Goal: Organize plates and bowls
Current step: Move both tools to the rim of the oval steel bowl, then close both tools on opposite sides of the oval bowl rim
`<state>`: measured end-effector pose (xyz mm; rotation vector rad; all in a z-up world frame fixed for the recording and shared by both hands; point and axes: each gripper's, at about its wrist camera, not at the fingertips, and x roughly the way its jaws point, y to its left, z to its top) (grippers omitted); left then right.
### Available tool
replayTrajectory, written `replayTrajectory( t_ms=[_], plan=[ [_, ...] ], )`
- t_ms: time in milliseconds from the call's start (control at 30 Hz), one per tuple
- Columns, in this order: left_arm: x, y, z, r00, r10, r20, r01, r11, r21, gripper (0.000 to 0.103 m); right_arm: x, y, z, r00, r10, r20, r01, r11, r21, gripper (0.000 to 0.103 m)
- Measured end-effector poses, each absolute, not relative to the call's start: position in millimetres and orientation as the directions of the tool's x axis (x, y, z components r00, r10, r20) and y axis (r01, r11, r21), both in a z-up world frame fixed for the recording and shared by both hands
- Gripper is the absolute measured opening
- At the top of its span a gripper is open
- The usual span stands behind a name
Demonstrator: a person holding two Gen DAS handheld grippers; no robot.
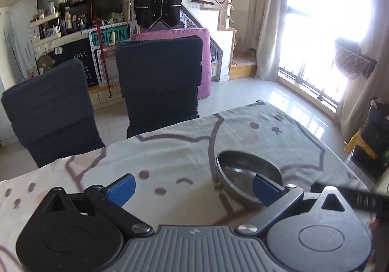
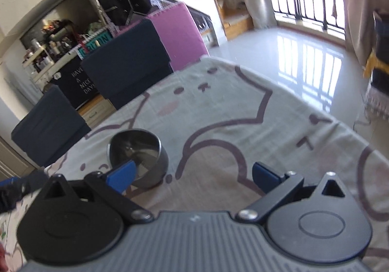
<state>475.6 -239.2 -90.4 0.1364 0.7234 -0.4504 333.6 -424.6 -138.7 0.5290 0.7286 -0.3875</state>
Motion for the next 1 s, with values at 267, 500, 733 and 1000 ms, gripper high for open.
replayTrajectory(
  t_ms=[267, 500, 733, 1000],
  plan=[
    [521.7, -286.5, -125.4, 0.636, -0.307, -0.708, 0.455, 0.890, 0.023, 0.102, 360.1, -425.7, -161.5, 0.671, -0.118, -0.732, 0.533, 0.763, 0.365, 0.103],
    [542.7, -303.2, -152.5, 0.633, -0.244, -0.735, 0.465, 0.879, 0.108, 0.101, 375.1, -423.2, -177.7, 0.651, -0.111, -0.751, 0.544, 0.757, 0.361, 0.103],
    [551.6, -297.2, -161.9, 0.657, -0.179, -0.732, 0.439, 0.881, 0.179, 0.101, 373.5, -416.1, -184.5, 0.642, -0.081, -0.762, 0.517, 0.780, 0.353, 0.103],
    [540.9, -293.9, -162.5, 0.709, -0.172, -0.684, 0.452, 0.856, 0.253, 0.094, 367.4, -417.4, -181.3, 0.662, -0.073, -0.746, 0.490, 0.795, 0.358, 0.092]
  ],
)
